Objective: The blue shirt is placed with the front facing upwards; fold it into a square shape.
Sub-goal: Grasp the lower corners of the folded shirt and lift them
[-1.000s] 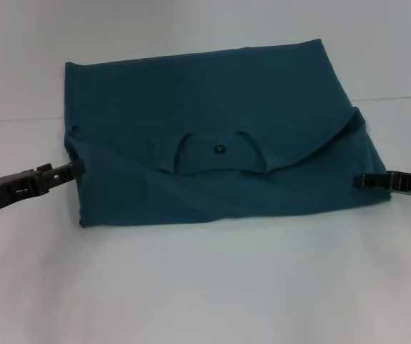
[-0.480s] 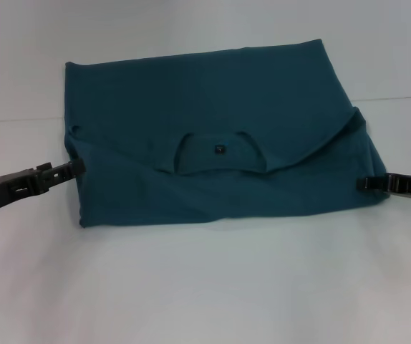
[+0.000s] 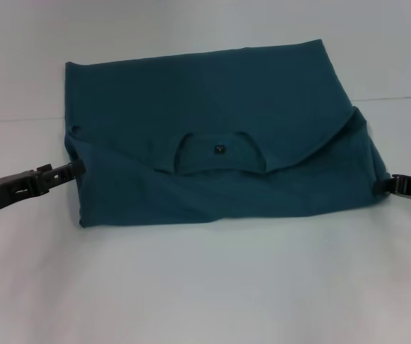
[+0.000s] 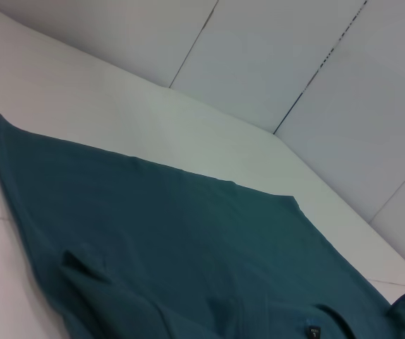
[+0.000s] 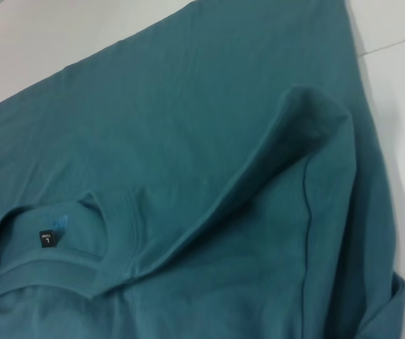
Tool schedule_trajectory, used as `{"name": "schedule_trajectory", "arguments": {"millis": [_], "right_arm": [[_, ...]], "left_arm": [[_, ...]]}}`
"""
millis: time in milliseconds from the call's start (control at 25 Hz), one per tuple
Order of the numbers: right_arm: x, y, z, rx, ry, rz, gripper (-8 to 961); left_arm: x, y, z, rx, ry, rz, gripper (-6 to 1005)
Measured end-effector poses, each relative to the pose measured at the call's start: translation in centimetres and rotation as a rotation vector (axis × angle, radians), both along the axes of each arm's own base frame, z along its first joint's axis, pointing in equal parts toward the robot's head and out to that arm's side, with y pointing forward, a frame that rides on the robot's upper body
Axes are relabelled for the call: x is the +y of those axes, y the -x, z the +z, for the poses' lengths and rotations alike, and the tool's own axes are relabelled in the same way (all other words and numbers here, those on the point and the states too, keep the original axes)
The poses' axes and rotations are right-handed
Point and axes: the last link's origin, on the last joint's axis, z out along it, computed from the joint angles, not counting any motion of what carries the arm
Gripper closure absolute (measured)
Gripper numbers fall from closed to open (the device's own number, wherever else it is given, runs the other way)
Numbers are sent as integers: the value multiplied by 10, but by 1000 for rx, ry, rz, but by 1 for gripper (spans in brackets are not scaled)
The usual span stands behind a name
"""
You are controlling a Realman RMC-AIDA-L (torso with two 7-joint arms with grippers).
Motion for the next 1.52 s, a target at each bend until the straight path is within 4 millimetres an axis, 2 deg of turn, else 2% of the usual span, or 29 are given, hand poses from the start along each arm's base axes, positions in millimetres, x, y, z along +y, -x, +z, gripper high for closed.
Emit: {"name": "schedule_trajectory", "arguments": {"millis": [80,360,720,1200,1520], "right_arm": [[0,0,0,-1,-1,0,924],[-1,-3,3,6,-20,4,935],[-9,-4,11,63,-53,41,941],[-10,-6,9,59,-44,37,942],[-11,-6,9,63,-42,35,942]], "left_arm": [[0,0,0,0,0,0,121],[-1,2,-2,-4,3,10,121],[-9,15,-10,7,-2,55,122],[-3,5,-48,100,86,35,121],[0,5,-52,121,84,47,121]]}}
